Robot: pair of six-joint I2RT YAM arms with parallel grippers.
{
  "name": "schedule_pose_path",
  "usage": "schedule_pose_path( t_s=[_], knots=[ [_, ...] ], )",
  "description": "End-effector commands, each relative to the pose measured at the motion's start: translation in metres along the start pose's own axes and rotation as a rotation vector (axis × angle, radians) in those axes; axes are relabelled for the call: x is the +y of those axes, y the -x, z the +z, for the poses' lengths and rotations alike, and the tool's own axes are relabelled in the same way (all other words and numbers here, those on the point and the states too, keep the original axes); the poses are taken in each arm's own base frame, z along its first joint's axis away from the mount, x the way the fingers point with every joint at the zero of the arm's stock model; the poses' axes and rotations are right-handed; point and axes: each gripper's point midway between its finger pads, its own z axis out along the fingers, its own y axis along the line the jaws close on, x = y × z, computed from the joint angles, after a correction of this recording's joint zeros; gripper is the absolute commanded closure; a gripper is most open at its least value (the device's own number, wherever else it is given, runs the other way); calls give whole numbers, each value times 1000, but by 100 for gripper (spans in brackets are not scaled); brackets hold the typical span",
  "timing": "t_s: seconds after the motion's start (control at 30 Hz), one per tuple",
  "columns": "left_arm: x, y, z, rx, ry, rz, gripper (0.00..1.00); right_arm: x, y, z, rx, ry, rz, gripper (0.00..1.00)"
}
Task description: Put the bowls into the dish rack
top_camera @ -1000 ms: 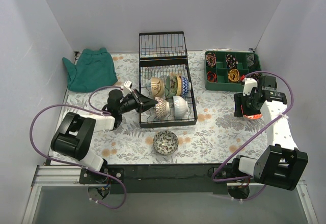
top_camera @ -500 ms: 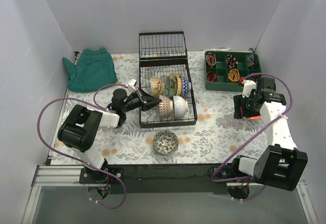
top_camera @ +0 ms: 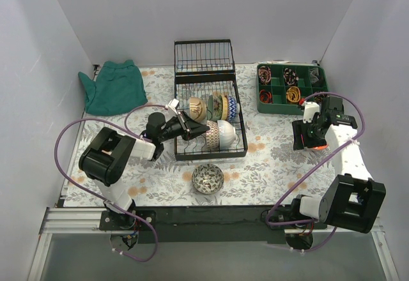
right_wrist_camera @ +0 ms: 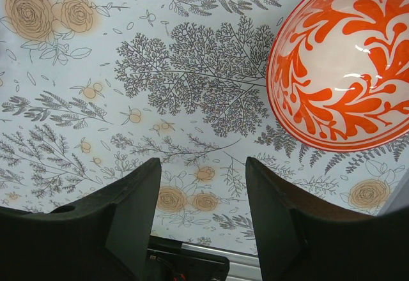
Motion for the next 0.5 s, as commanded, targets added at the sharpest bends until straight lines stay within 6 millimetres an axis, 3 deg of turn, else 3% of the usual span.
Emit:
schedule_pose_path(
  t_s=[0.0, 0.1, 0.37, 0.47],
  knots=[
    [-15, 2, 0, -11, -5, -149, 100, -4, 12, -2, -40, -12, -18, 36],
    [-2, 2, -3, -33, 70, -185, 92, -2, 11, -1, -43, -4, -15, 36],
    [2, 1, -12, -50, 125, -127, 78, 1, 11, 2, -64, 13, -14, 36],
    [1, 6, -15, -58, 141, -90, 59, 3, 14, 1, -76, 22, -15, 36]
  ],
)
